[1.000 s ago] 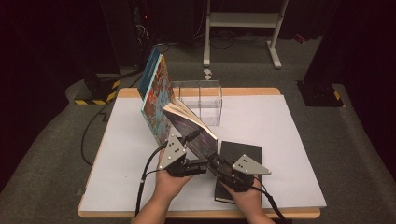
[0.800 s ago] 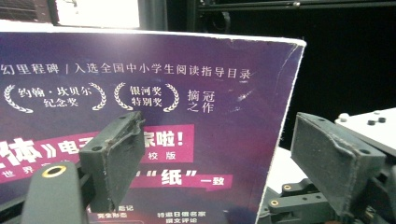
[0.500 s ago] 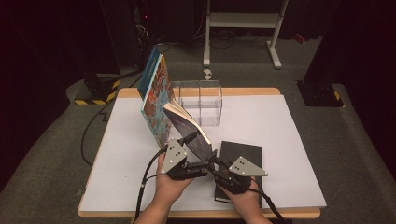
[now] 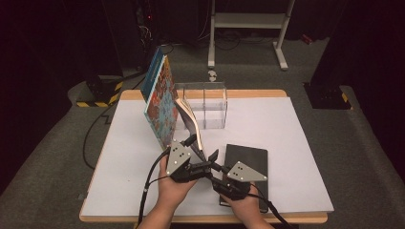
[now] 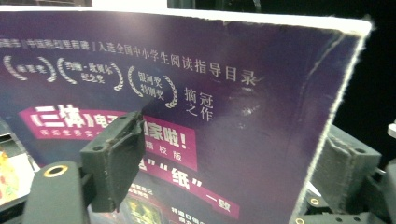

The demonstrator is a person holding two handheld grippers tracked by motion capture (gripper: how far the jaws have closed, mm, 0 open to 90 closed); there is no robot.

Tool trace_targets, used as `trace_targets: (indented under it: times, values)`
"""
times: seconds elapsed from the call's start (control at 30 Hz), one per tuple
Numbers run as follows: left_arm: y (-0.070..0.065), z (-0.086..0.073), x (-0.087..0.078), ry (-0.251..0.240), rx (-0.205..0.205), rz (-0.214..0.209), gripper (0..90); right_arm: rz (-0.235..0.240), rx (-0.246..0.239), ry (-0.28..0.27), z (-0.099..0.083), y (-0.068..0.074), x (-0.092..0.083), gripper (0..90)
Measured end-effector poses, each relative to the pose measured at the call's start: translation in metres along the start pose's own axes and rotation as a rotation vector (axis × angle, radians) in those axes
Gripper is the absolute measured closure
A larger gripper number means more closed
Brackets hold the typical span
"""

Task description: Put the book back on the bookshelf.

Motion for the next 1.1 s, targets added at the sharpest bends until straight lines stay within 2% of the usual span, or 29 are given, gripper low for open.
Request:
trace_targets:
  times: [0.17,0.3,0.5,0.57,0.67,0.77,0.83,0.93,1.0,1.1]
  values:
    - [0.002,-0.003,0.000,0.012,0.033,0.028,26.9,0.006,0.002,0.002,0.000,-0.001,0.000,62.2]
    - [0.001,-0.003,0.001,0.013,0.032,0.023,28.0,0.015,0.003,0.020,-0.001,-0.003,-0.004,56.5]
    - [0.001,-0.003,0.002,0.017,0.035,0.030,28.8,-0.019,0.010,0.027,-0.001,-0.018,-0.026,51.4]
    - [0.001,-0.003,0.001,0.016,0.035,0.033,29.5,-0.047,-0.001,0.020,0.000,-0.027,-0.037,50.6]
    - [0.000,-0.003,0.001,0.015,0.037,0.035,30.1,-0.122,-0.002,0.004,0.002,-0.048,-0.053,49.2]
    - [0.000,-0.003,0.000,0.023,0.045,0.041,31.7,-0.211,0.003,-0.010,0.003,-0.076,-0.070,49.2]
    - [0.000,-0.003,0.000,0.023,0.046,0.044,33.1,-0.277,0.026,-0.020,0.001,-0.098,-0.083,49.4]
    - [0.000,-0.003,-0.001,0.021,0.039,0.049,36.5,-0.331,0.098,-0.061,-0.004,-0.119,-0.099,49.5]
    - [0.001,-0.002,-0.003,0.022,0.047,0.057,39.9,-0.345,0.128,-0.051,-0.009,-0.127,-0.103,49.5]
    - [0.003,-0.001,-0.007,0.020,0.055,0.072,45.6,-0.358,0.140,-0.058,-0.010,-0.133,-0.108,49.6]
Point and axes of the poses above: each handheld gripper's, and its own axes: x roughly forward along the jaws, z roughly out of its top, y roughly to its left, the point moved 6 cm from there along x, roughly forward along the jaws, and after that the axes turned 15 degrees about x, right-handed, at the moved point
